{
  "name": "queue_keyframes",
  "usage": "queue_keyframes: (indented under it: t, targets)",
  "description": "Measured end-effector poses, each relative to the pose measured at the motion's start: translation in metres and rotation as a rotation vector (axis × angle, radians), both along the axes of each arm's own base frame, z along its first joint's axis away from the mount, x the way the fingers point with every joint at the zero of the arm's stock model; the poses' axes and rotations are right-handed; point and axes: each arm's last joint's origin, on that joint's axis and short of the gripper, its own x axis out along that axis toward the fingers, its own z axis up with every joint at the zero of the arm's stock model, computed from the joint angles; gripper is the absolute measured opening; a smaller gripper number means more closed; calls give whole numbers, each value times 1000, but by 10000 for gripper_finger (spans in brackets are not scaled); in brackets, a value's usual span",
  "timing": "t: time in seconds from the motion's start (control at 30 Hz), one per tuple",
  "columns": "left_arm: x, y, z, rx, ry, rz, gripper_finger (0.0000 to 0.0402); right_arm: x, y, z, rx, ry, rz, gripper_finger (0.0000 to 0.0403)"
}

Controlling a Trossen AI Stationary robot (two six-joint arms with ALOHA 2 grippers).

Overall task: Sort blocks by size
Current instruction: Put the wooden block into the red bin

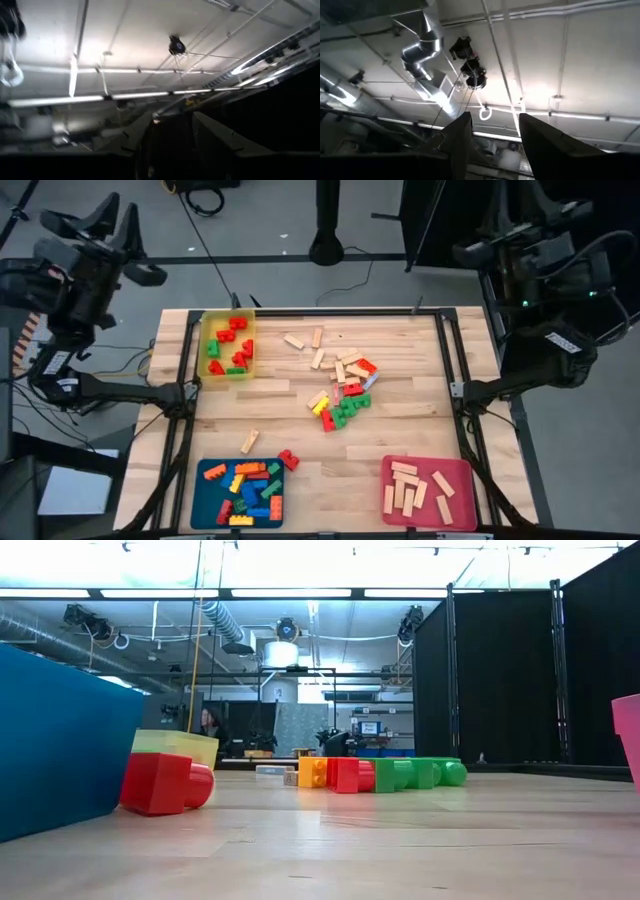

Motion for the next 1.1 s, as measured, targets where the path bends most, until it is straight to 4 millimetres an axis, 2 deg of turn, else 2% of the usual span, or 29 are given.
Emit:
queue_keyframes:
  t: [0.2, 0.3, 0.43, 0.6, 0.7, 0.8, 0.9, 0.97, 1.1]
  targets:
    - [6, 2, 8, 63, -89, 37, 145, 11, -1, -4, -10, 74, -36, 177]
    - [9, 3, 8, 41, -95, 12, 145, 5, -3, -3, -2, 75, -109, 177]
    - [31, 10, -1, -47, -28, -54, 145, 13, -12, -9, 90, 115, -91, 178]
    - [76, 25, -20, -170, 134, -92, 145, 63, -36, -49, 362, 337, 85, 176]
    - [101, 33, -38, -331, 189, -166, 145, 99, -48, -84, 597, 460, 255, 174]
    - [118, 36, -52, -427, 257, -260, 145, 138, -54, -119, 744, 596, 404, 174]
    - [128, 32, -53, -444, 240, -495, 145, 180, -55, -154, 829, 702, 483, 174]
    - [131, 26, -49, -443, 204, -676, 145, 200, -55, -172, 861, 740, 489, 172]
    - [113, 11, -40, -422, 178, -862, 145, 226, -60, -200, 900, 791, 474, 168]
